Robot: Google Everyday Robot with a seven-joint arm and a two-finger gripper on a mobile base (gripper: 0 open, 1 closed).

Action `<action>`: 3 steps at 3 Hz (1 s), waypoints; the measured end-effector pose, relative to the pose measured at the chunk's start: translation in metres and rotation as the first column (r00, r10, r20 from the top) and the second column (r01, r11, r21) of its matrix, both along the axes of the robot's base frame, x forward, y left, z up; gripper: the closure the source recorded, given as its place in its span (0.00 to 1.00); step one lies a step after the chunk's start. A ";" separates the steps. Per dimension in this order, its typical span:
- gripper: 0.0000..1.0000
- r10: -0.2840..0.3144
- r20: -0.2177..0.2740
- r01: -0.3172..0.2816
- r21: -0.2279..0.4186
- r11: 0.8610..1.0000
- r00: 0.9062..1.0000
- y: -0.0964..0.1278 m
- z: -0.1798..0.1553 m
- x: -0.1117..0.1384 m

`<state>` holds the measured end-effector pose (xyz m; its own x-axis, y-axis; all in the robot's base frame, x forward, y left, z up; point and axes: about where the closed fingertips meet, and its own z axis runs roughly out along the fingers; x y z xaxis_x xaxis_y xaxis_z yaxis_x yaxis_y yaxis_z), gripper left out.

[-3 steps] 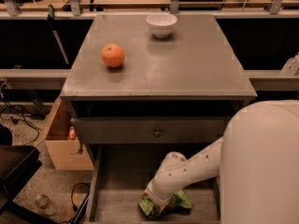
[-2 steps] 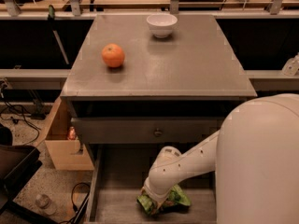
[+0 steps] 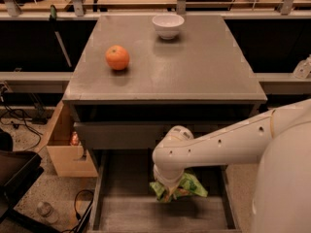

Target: Pick green rice chip bag from middle drawer and place on counter

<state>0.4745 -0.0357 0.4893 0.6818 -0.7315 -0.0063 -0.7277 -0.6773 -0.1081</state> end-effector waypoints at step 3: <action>1.00 -0.136 0.063 0.142 -0.102 0.985 0.989 -0.031 0.173 0.024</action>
Offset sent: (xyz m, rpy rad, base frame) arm 0.0279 -0.0442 0.1794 -0.1002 -0.0505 -0.1326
